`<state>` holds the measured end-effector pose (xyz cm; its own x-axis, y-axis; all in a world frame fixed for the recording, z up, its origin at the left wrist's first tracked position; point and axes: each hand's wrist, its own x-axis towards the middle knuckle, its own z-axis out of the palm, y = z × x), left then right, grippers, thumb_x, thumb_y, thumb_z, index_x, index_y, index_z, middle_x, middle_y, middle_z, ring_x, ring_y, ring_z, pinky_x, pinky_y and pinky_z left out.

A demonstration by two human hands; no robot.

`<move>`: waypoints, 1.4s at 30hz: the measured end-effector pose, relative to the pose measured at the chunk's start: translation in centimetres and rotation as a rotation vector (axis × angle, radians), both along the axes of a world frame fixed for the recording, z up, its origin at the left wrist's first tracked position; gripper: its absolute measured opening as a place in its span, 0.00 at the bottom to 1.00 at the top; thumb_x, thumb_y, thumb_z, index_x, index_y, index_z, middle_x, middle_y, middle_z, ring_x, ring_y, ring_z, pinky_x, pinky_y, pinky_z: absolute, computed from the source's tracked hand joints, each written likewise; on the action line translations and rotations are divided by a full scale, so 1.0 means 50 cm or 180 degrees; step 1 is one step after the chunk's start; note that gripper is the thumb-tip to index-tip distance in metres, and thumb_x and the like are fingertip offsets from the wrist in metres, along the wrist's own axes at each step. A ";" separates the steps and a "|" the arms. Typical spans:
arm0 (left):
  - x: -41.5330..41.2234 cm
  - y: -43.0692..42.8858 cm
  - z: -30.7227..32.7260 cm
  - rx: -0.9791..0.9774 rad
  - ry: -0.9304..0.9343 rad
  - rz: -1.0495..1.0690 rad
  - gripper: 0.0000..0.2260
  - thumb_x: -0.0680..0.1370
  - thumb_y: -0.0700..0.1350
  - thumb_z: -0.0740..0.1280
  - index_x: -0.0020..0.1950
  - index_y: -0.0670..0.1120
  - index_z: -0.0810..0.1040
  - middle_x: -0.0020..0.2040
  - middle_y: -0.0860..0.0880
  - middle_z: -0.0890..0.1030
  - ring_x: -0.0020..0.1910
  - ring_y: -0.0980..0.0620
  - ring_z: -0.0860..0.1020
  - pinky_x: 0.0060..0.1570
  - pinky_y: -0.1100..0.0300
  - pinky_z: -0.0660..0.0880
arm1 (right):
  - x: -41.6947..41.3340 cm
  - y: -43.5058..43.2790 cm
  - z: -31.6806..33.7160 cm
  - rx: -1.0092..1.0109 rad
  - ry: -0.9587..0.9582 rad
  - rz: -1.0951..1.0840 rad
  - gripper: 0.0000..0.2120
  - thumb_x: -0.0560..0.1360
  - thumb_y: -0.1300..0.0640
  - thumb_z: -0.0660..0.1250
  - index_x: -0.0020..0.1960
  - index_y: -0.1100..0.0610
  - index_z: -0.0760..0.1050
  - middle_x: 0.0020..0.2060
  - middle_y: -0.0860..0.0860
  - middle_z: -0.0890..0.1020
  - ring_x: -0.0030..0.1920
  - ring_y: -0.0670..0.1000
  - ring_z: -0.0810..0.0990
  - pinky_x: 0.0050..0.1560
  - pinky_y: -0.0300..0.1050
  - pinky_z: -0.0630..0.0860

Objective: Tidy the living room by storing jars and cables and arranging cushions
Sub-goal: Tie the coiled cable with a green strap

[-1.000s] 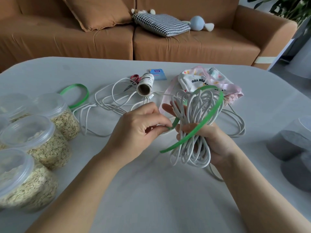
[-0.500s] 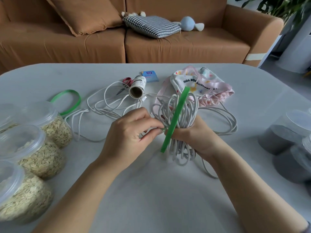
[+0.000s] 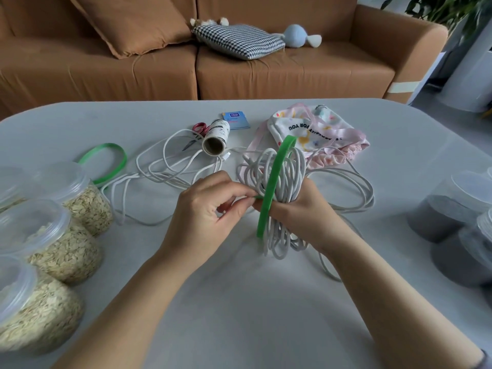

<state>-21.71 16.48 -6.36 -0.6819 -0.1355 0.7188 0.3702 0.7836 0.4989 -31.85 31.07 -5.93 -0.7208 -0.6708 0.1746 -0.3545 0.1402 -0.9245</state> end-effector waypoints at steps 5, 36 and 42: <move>0.004 0.013 -0.008 0.0666 -0.0292 0.0198 0.06 0.76 0.47 0.65 0.42 0.46 0.76 0.35 0.54 0.76 0.35 0.54 0.73 0.37 0.59 0.72 | 0.003 0.002 0.001 -0.0083 -0.0080 -0.0124 0.14 0.69 0.55 0.71 0.42 0.66 0.75 0.33 0.61 0.77 0.35 0.48 0.73 0.38 0.54 0.75; 0.007 -0.044 0.008 0.2198 -0.1114 -0.0773 0.17 0.72 0.57 0.65 0.45 0.42 0.75 0.23 0.48 0.68 0.21 0.49 0.65 0.26 0.62 0.65 | -0.003 0.023 0.019 0.0316 0.1044 -0.0424 0.12 0.69 0.61 0.69 0.45 0.46 0.71 0.32 0.39 0.78 0.33 0.44 0.76 0.33 0.38 0.69; 0.013 -0.052 0.040 0.2492 -0.0458 -0.0725 0.19 0.73 0.62 0.66 0.31 0.52 0.65 0.24 0.57 0.61 0.21 0.56 0.57 0.25 0.65 0.58 | -0.005 0.001 0.014 0.1373 0.3044 -0.0926 0.17 0.64 0.60 0.67 0.52 0.56 0.71 0.30 0.52 0.78 0.30 0.65 0.75 0.27 0.45 0.64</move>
<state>-21.07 13.88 -4.37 -0.8313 -0.4080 0.3774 0.3687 0.1032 0.9238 -32.11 31.11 -5.21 -0.5529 -0.6358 0.5385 -0.8019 0.5816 -0.1366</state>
